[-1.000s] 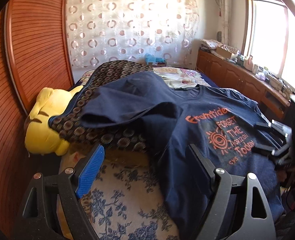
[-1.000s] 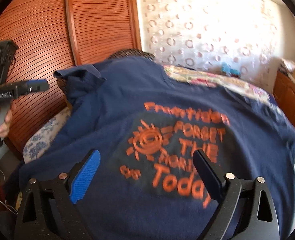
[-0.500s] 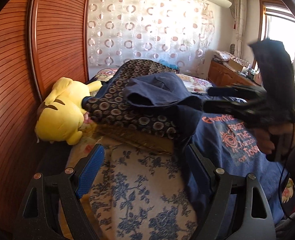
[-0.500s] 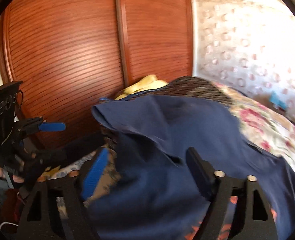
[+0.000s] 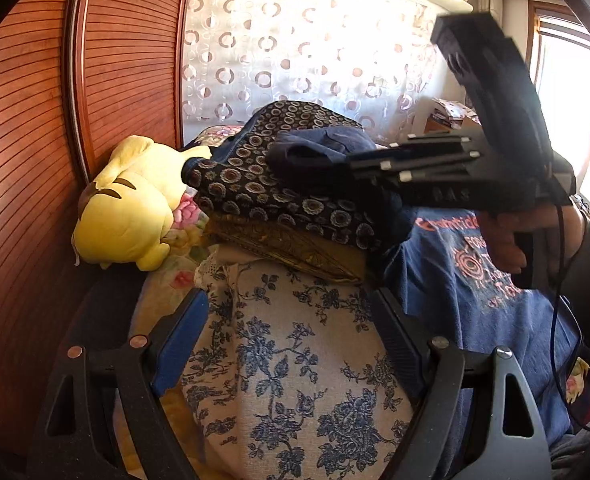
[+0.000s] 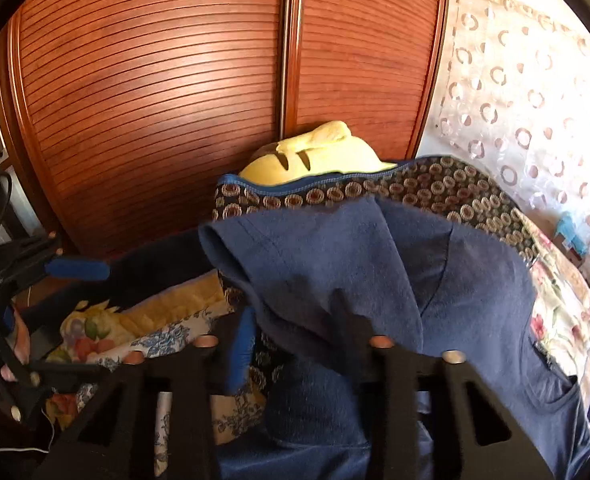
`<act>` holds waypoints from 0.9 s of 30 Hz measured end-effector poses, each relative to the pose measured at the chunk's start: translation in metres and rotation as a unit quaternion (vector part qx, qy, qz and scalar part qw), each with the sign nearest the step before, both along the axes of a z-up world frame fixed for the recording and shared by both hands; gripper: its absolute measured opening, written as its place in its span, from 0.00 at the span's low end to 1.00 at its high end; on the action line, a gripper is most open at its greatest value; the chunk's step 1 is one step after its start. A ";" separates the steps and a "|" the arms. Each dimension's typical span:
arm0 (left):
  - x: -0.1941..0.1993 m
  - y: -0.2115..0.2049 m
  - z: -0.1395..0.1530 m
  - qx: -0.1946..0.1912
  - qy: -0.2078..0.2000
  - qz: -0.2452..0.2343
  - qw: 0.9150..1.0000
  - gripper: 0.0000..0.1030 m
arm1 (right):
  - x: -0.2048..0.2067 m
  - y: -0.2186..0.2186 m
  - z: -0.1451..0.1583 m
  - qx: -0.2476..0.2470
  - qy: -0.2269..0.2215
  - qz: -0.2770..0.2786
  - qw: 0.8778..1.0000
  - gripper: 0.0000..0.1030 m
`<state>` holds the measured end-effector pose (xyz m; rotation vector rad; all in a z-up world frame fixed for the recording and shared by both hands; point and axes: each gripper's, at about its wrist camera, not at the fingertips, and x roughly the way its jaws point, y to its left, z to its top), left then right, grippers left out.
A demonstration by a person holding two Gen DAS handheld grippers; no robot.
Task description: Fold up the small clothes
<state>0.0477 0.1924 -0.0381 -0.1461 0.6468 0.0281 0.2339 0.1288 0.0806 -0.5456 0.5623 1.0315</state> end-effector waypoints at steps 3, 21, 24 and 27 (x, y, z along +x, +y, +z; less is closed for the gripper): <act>0.000 -0.006 -0.002 0.002 0.000 -0.007 1.000 0.81 | -0.002 0.005 0.004 0.016 -0.015 0.011 1.000 0.03; 0.016 -0.051 -0.003 0.003 0.007 -0.047 0.999 0.81 | 0.061 -0.083 -0.004 0.041 0.055 -0.209 0.976 0.07; 0.019 -0.060 -0.005 0.006 0.011 -0.055 0.998 0.81 | 0.066 -0.076 -0.024 0.029 0.047 -0.216 0.975 0.23; 0.024 -0.067 -0.008 0.011 0.018 -0.061 0.998 0.81 | 0.071 -0.070 -0.028 0.047 0.047 -0.220 0.973 0.42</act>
